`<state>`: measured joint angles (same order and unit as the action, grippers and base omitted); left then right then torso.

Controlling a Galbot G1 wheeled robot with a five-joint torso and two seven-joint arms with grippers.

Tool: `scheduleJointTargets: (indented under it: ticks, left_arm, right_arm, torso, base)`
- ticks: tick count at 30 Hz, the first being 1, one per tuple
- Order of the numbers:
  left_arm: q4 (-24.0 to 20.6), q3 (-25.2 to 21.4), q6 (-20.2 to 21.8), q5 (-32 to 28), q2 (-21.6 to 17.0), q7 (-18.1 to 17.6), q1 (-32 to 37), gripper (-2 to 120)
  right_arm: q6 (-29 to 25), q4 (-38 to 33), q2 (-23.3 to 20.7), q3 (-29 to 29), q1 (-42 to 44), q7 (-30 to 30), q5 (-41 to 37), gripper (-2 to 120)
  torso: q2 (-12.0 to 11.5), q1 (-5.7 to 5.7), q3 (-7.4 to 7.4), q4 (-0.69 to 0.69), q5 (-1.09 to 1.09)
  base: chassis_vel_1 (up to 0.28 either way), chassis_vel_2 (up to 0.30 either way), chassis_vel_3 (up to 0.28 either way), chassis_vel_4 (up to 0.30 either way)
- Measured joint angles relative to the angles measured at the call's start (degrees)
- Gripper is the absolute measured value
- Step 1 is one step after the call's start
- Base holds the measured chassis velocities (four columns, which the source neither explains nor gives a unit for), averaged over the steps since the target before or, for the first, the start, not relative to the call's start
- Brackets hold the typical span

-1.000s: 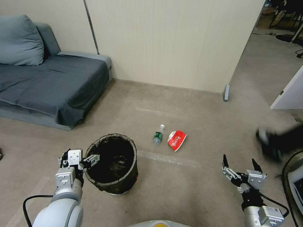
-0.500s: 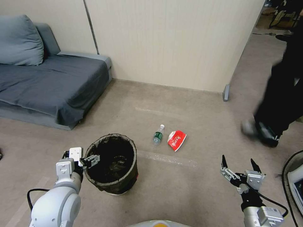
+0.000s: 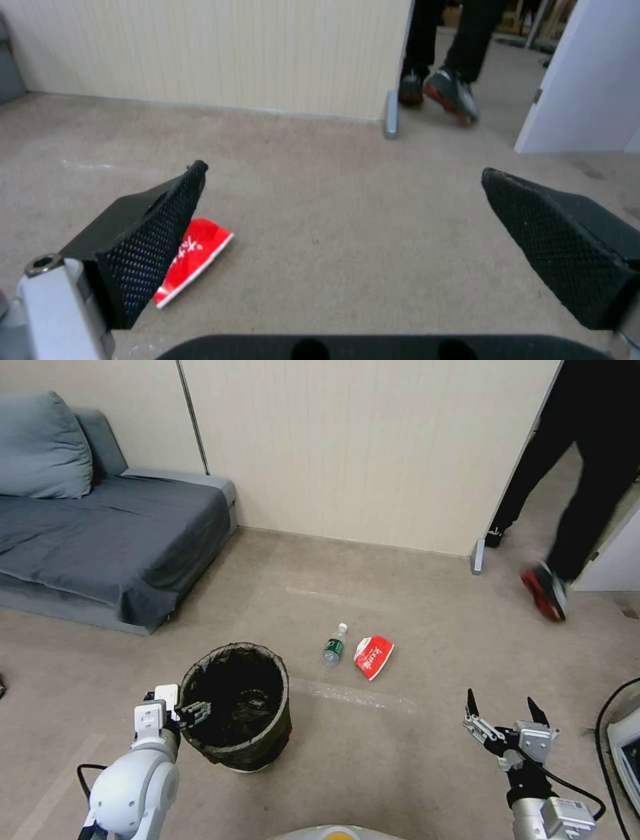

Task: Pick up the trash bin, then pick up the garbage from the floor and place it into the trash bin.

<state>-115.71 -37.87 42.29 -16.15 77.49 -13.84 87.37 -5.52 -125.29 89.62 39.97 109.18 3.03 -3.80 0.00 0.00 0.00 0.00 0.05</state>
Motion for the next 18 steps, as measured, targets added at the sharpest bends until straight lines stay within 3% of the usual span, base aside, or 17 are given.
scheduleJointTargets:
  ticks: [18]
  left_arm:
    - [2.9, 0.2, -0.3, 0.3, 0.6, 1.0, -0.8, 100]
  right_arm:
    - [-0.4, 0.2, 0.0, 0.2, -0.1, 0.1, -0.1, 100]
  torso:
    - [0.0, 0.0, -0.01, 0.02, -0.01]
  base:
    - [0.0, 0.0, 0.0, 0.0]
